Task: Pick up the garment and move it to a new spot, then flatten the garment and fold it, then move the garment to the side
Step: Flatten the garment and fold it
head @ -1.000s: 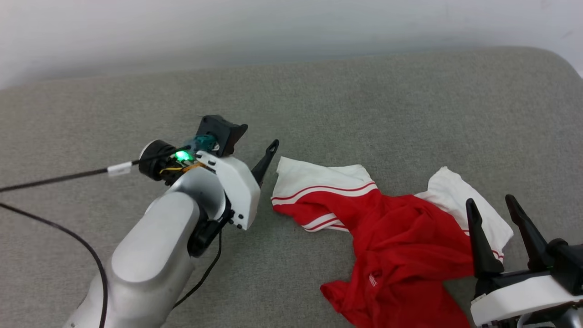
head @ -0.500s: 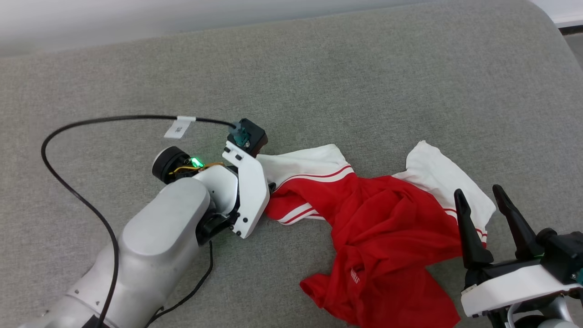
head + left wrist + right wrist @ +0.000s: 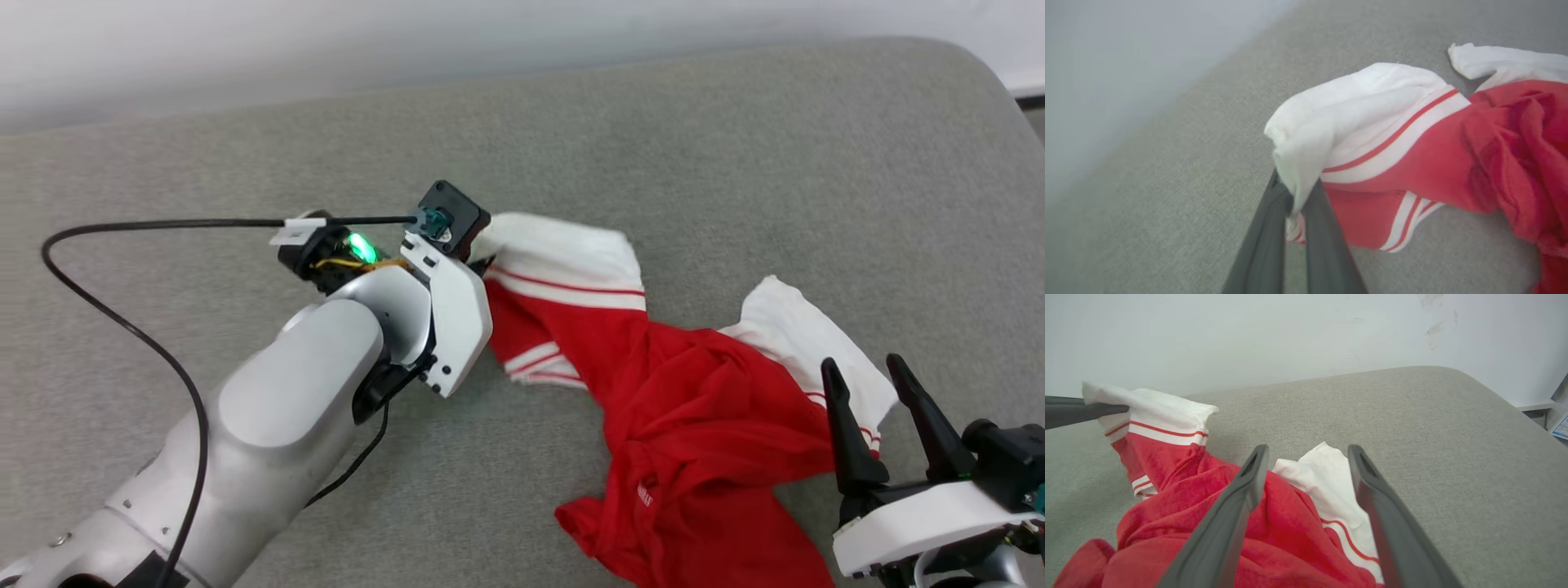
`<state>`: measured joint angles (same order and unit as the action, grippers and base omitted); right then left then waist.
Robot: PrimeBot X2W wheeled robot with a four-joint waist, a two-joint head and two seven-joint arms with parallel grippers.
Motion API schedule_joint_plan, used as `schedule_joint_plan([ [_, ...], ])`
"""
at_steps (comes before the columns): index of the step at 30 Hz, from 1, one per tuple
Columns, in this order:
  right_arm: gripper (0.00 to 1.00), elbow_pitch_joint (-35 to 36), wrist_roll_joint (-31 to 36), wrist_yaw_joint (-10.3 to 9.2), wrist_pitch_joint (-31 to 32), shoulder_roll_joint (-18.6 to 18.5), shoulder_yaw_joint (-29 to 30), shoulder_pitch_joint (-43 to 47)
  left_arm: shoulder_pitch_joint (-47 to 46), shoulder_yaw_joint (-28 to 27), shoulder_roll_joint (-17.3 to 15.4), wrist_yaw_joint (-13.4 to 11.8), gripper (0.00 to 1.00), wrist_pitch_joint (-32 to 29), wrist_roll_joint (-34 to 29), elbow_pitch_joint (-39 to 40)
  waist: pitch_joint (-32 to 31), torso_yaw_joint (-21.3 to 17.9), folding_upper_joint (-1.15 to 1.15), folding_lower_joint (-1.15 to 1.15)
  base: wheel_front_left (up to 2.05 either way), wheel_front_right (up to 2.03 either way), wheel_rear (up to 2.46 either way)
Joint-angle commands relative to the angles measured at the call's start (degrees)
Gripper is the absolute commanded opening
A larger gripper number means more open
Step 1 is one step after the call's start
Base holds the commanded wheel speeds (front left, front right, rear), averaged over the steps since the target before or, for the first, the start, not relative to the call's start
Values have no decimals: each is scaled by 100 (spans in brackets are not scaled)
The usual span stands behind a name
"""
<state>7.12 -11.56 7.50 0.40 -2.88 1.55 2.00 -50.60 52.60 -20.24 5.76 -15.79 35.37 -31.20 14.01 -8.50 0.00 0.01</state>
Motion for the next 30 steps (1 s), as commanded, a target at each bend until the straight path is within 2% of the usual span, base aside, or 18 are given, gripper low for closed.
schedule_joint_plan([
  [1,100,5,34,-2,29,1,36,51,-3,-42,-94,-99,0,176,-88,146,-192,181,0,-1,0,0,0],
  [4,100,42,49,-2,110,0,135,128,146,-89,-292,-303,0,468,-234,634,-371,363,0,-1,0,0,0],
  [8,100,119,72,-2,201,1,261,211,558,-177,-728,-643,0,642,-323,1456,-554,615,0,-1,0,0,0],
  [12,100,173,64,-2,289,1,354,306,1342,-248,-1176,-1044,0,731,-202,2192,-687,835,0,-1,0,0,0],
  [15,100,220,47,-2,336,1,390,352,2076,-299,-1412,-1315,0,826,40,2407,-746,961,0,-1,0,0,0],
  [18,100,251,60,-2,370,0,388,362,2747,-309,-1458,-1460,0,982,337,2273,-784,1046,0,-1,0,0,0],
  [22,100,294,90,-2,427,1,404,356,3347,-359,-1318,-1526,0,1231,705,1868,-849,1131,0,-1,0,0,0],
  [23,100,300,91,-2,447,0,415,366,3452,-369,-1263,-1526,10,1270,793,1772,-877,1148,0,-1,0,0,0],
  [24,100,305,93,-2,460,1,419,382,3534,-390,-1208,-1529,35,1307,879,1689,-902,1161,0,-1,0,0,0],
  [26,100,303,87,-2,461,1,442,422,3618,-429,-1118,-1549,100,1413,959,1565,-959,1196,0,-1,0,0,0],
  [30,100,297,89,-2,507,1,444,497,3697,-633,-1002,-1718,100,1847,990,1516,-1112,1237,0,-1,0,0,0],
])
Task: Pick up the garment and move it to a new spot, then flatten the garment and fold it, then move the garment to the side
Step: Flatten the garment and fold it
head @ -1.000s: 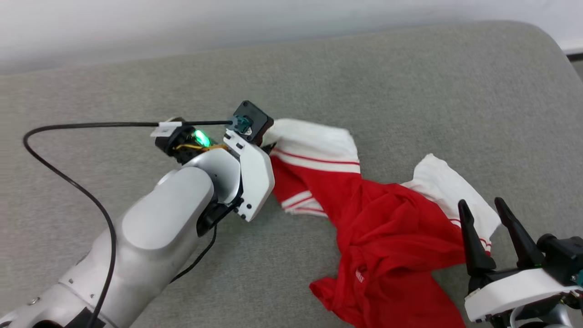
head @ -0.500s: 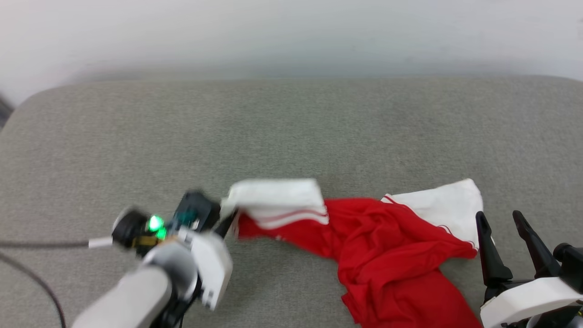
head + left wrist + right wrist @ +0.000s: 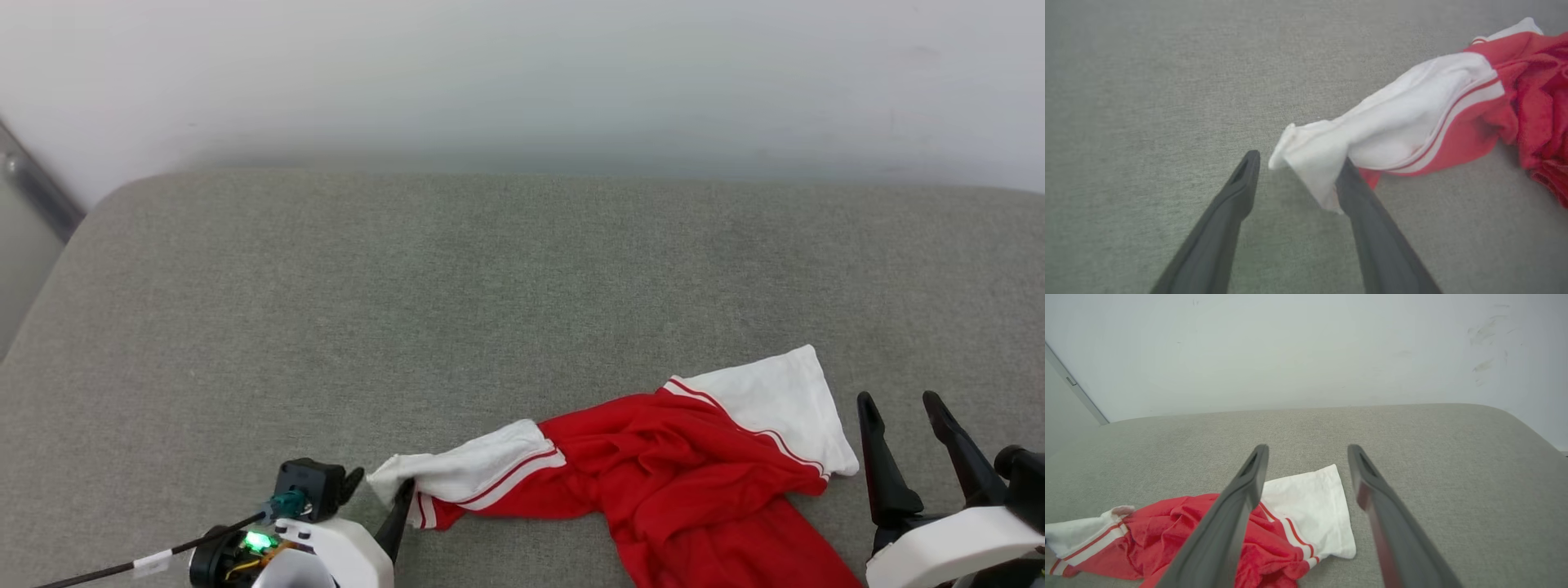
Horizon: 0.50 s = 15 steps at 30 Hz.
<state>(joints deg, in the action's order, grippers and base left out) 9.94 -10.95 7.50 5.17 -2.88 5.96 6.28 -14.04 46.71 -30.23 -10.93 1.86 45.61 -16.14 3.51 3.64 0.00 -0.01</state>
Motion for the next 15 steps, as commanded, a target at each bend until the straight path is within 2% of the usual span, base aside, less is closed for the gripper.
schedule_joint_plan([
  [1,100,17,28,-2,30,1,4,93,35,-99,6,-104,100,197,-52,45,-102,31,0,1,0,0,0],
  [5,100,37,5,-2,50,1,11,157,-32,-301,-103,-323,100,490,-122,249,-220,29,0,1,0,0,0],
  [9,100,31,-40,-2,61,1,18,216,-134,-422,-315,-475,100,421,-164,526,-304,0,0,1,0,0,0],
  [12,100,51,-63,-2,57,1,30,217,-351,-343,-575,-378,100,14,-228,766,-288,-20,0,1,0,0,0],
  [15,100,78,-80,-2,36,1,10,162,-689,-162,-849,-125,100,-680,-241,930,-180,-57,0,1,0,0,0],
])
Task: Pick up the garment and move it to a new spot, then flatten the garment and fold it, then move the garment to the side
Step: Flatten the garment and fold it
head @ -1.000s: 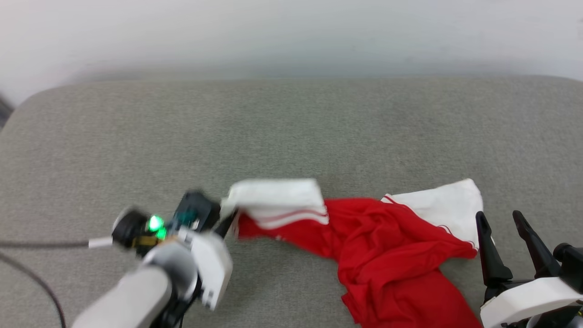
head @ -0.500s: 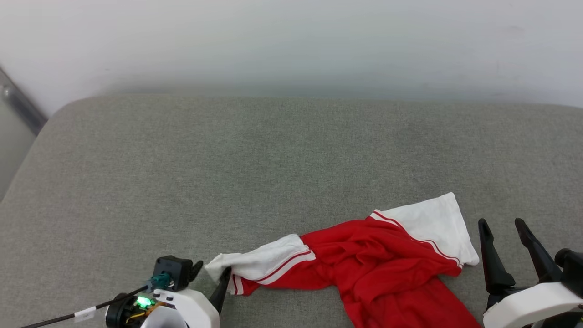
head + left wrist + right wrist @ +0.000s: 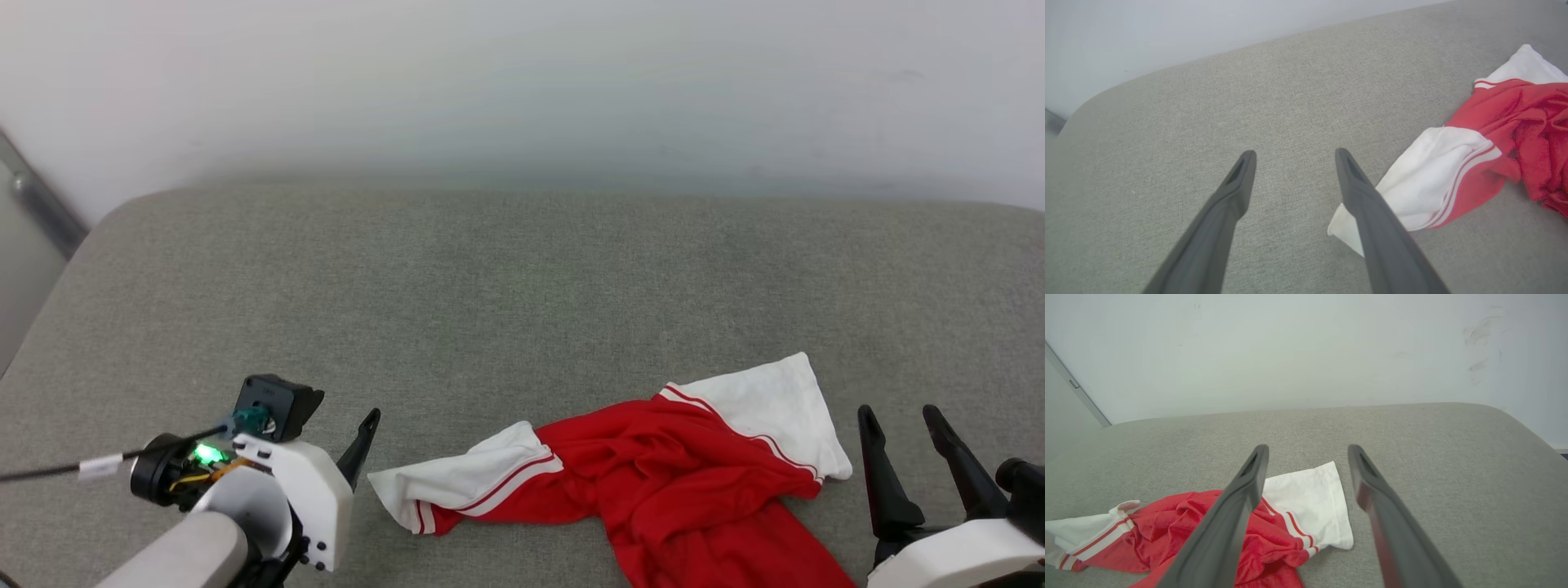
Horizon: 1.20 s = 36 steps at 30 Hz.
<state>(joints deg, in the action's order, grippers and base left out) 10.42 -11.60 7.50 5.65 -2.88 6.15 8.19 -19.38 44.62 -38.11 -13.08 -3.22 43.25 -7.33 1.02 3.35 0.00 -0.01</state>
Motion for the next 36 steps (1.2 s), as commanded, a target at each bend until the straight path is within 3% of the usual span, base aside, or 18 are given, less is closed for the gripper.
schedule_joint_plan([
  [1,100,35,-14,-2,-24,1,-23,-60,-269,107,-118,203,100,-415,27,78,115,-47,0,1,0,0,0],
  [5,100,17,-35,-2,-64,1,-81,-147,-606,392,-324,666,100,-1347,157,38,319,-169,0,1,0,0,0],
  [10,100,-66,-73,-2,-125,1,-89,-236,-743,732,-360,1080,100,-1978,212,-82,546,-309,0,1,0,0,0],
  [21,100,-125,-104,-2,-221,1,-151,-402,-928,1110,-199,1373,100,-2715,259,-800,935,-414,0,1,0,0,0],
  [22,100,-137,-106,-2,-224,1,-164,-419,-940,1158,-177,1402,80,-2806,254,-906,955,-419,0,1,0,0,0],
  [23,100,-153,-122,-2,-219,1,-178,-438,-934,1209,-141,1438,49,-2901,290,-1009,967,-423,0,1,0,0,0],
  [24,100,-167,-122,-2,-217,1,-183,-454,-912,1255,-96,1480,34,-2981,335,-1098,974,-430,0,1,0,0,0],
  [25,100,-181,-120,-2,-217,1,-189,-464,-903,1290,-48,1510,0,-3023,351,-1164,972,-436,0,1,0,0,0],
  [30,100,-255,-116,-2,-192,1,-127,-393,-956,1177,120,1478,0,-2590,288,-1192,835,-415,0,1,0,0,0],
  [36,100,-342,-134,-2,-66,2,6,-294,-853,808,57,1046,0,-1709,165,-804,529,-308,0,1,0,0,0],
])
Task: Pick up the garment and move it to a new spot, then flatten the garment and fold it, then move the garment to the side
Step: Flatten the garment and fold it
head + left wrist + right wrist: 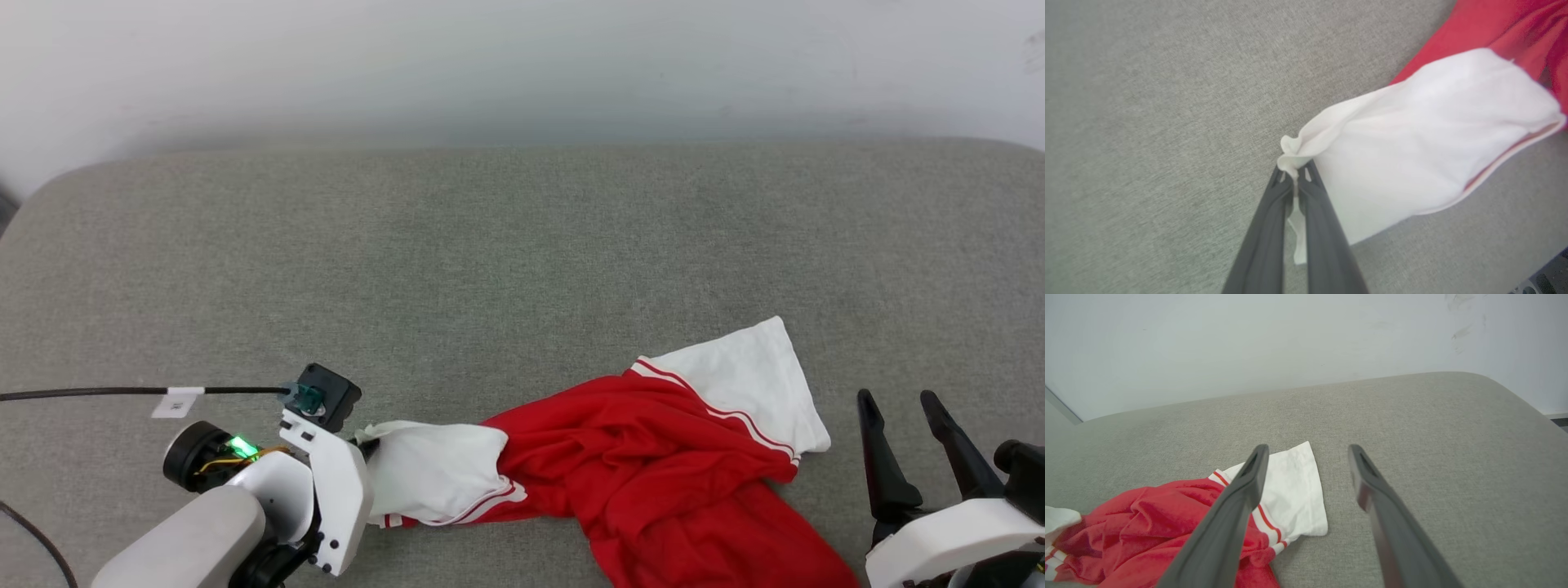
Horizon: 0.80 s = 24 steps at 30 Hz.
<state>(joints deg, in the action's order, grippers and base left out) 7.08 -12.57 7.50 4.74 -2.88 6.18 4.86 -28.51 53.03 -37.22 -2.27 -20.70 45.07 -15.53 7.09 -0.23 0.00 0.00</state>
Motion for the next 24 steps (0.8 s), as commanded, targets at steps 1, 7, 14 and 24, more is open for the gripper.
schedule_joint_plan([
  [1,100,-19,-40,-2,26,1,32,61,106,-96,-56,-128,0,163,-31,96,-128,79,0,0,0,0,0],
  [7,100,3,-52,-2,119,0,118,146,376,-523,-242,-753,0,881,-76,668,-344,229,0,0,0,0,0],
  [14,100,84,-67,-2,165,0,166,230,1263,-907,-596,-1443,0,1288,230,1178,-401,317,0,0,0,0,0],
  [24,100,14,-89,-2,173,1,207,159,2155,-1013,-121,-1445,0,1805,857,354,-376,325,0,0,0,0,0],
])
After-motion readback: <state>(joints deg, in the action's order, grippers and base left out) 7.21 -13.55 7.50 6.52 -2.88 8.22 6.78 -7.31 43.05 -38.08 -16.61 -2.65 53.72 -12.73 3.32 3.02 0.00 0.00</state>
